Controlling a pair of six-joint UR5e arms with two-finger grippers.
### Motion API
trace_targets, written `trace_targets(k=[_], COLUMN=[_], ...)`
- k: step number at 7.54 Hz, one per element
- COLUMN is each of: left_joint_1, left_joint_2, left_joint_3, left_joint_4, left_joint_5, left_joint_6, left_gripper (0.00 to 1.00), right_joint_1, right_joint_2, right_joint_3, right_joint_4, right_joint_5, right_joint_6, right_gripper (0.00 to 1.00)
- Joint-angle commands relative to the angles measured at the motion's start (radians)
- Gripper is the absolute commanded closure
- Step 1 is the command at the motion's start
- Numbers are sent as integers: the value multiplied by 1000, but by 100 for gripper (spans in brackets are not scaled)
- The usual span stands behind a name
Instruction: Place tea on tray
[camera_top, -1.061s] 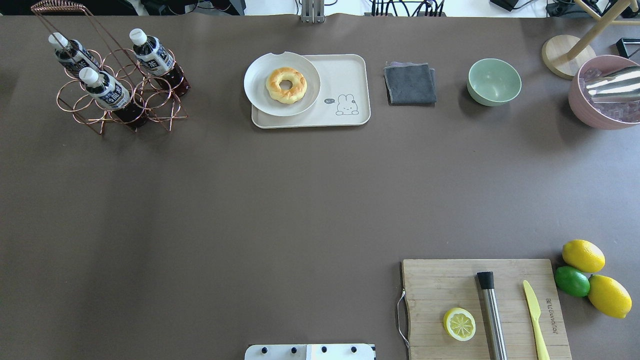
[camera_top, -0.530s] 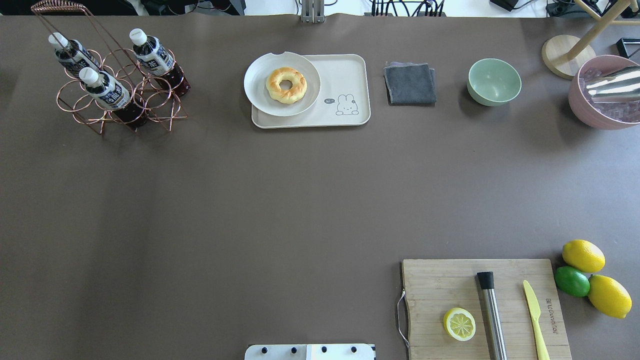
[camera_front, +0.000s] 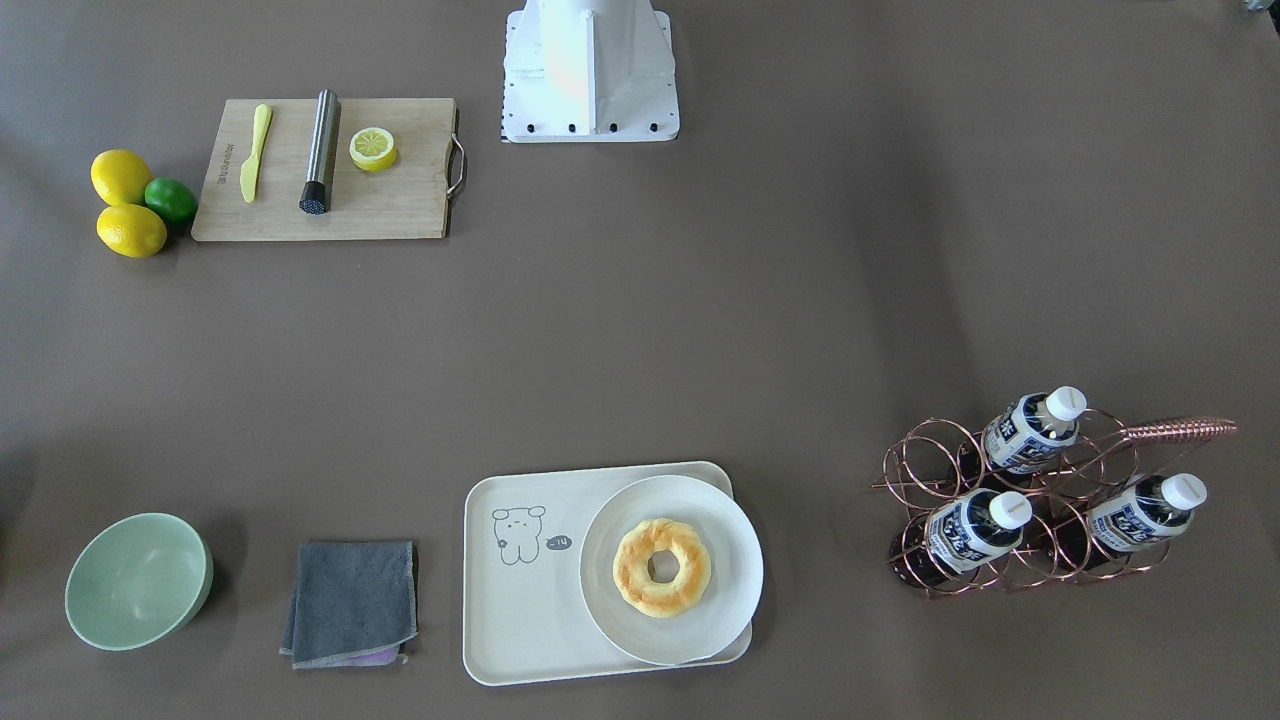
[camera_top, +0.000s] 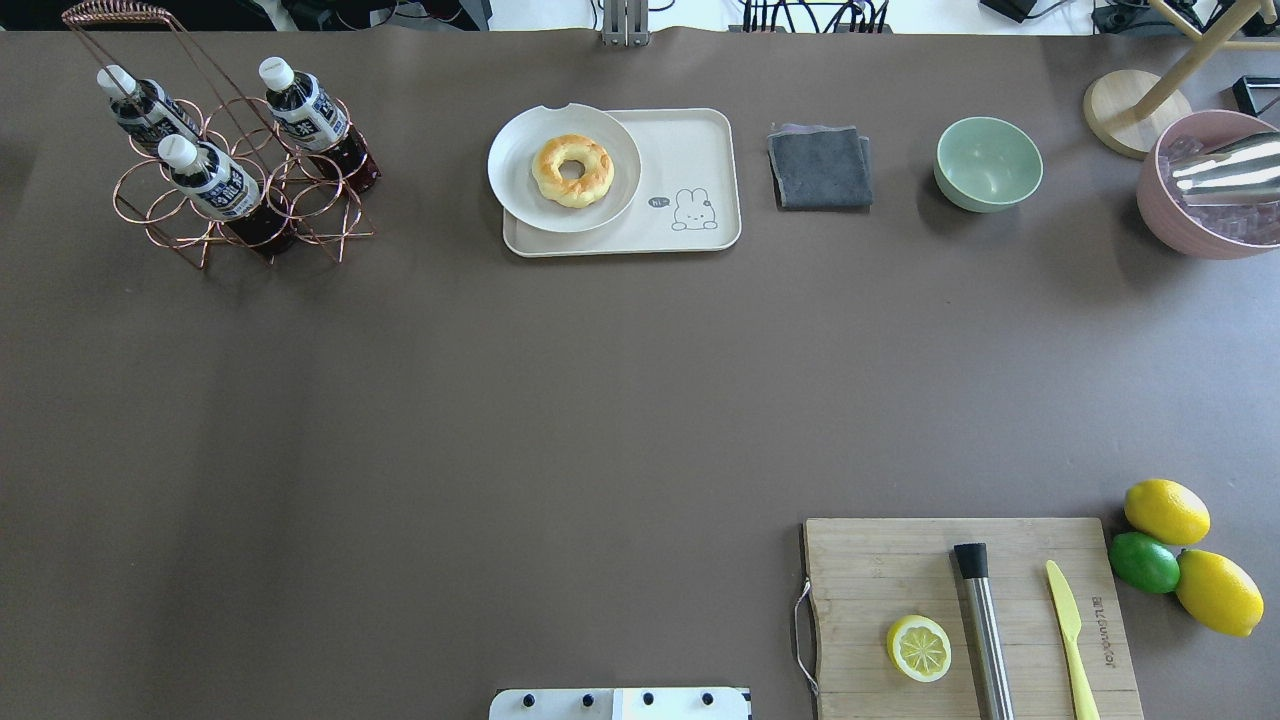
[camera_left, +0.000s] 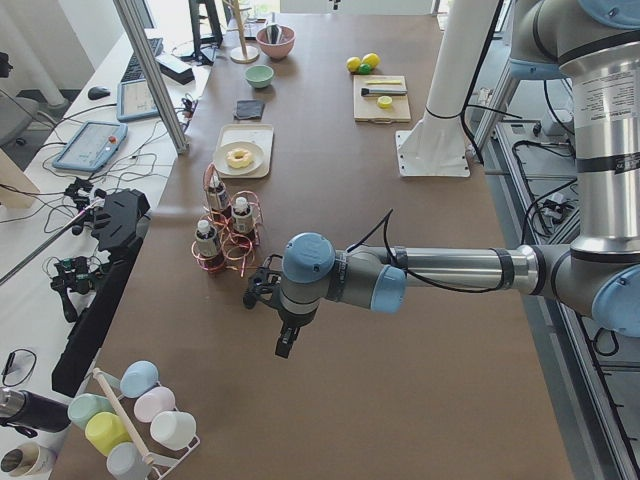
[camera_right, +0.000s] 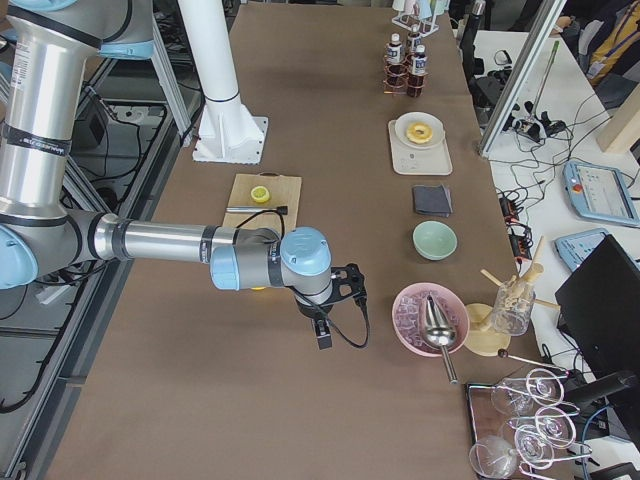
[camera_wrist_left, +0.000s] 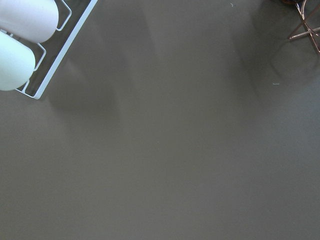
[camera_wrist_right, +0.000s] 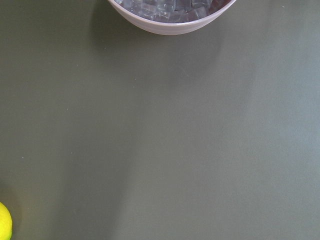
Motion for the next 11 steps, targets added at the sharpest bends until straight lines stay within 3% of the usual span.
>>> trace_targets(k=[1,5,7,9,11], left_joint_1=[58,72,74,205,342], left_joint_2=[-3,-11,-14,-59,-133], left_joint_3=[6,21,-4,-52,-164], left_joint_4=[4,-10,-155,-302,-310], left_joint_5=[-3,-44,-44,-19,38], left_joint_6=[-83,-98,-157,-513,-833], left_gripper=[3,3,3,2,3], right_joint_1=[24,36,32,32,32], right_joint_2=[-6,38,48,45,45], right_joint_3=[7,21,17,17,16], right_joint_4=[0,-8,-5,-6,-6], right_joint_5=[0,2,2,11,12], right_joint_6=[0,17,55,55,55], right_gripper=[0,0,0,0,0])
